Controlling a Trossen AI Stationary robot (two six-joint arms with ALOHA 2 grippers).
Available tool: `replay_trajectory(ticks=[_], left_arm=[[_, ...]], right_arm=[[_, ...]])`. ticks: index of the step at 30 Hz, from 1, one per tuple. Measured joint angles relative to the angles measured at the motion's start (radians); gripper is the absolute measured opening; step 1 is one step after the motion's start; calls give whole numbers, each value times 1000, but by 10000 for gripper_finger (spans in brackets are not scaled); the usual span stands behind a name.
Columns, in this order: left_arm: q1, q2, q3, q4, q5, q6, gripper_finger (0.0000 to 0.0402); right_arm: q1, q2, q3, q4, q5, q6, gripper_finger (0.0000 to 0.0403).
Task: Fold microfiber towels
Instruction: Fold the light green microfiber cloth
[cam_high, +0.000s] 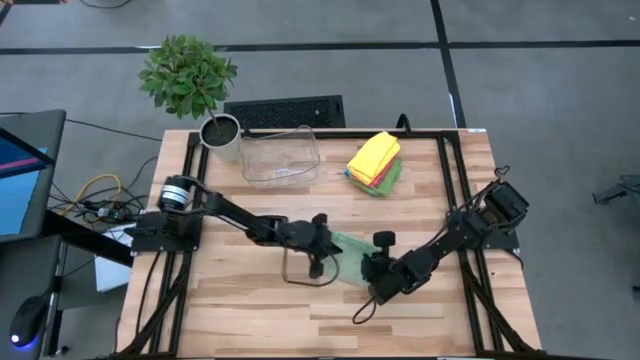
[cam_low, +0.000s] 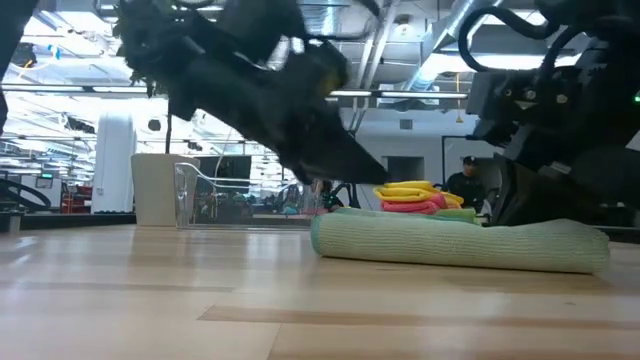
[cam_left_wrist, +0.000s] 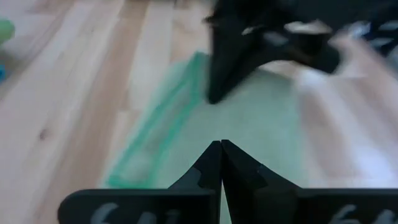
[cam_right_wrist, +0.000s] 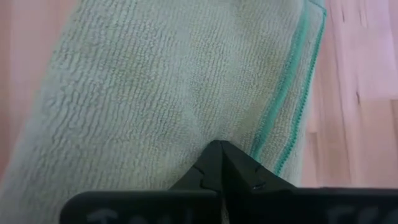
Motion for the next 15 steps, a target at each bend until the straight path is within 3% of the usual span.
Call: replay_trajectory(ticks=[6, 15], left_arm=[[40, 118, 130, -167, -46, 34, 0], [86, 102, 139, -234, -81, -52, 0]], right_arm=[[-5, -2, 0, 2, 6, -31, 13], [26, -129, 3, -203, 142, 215, 41]])
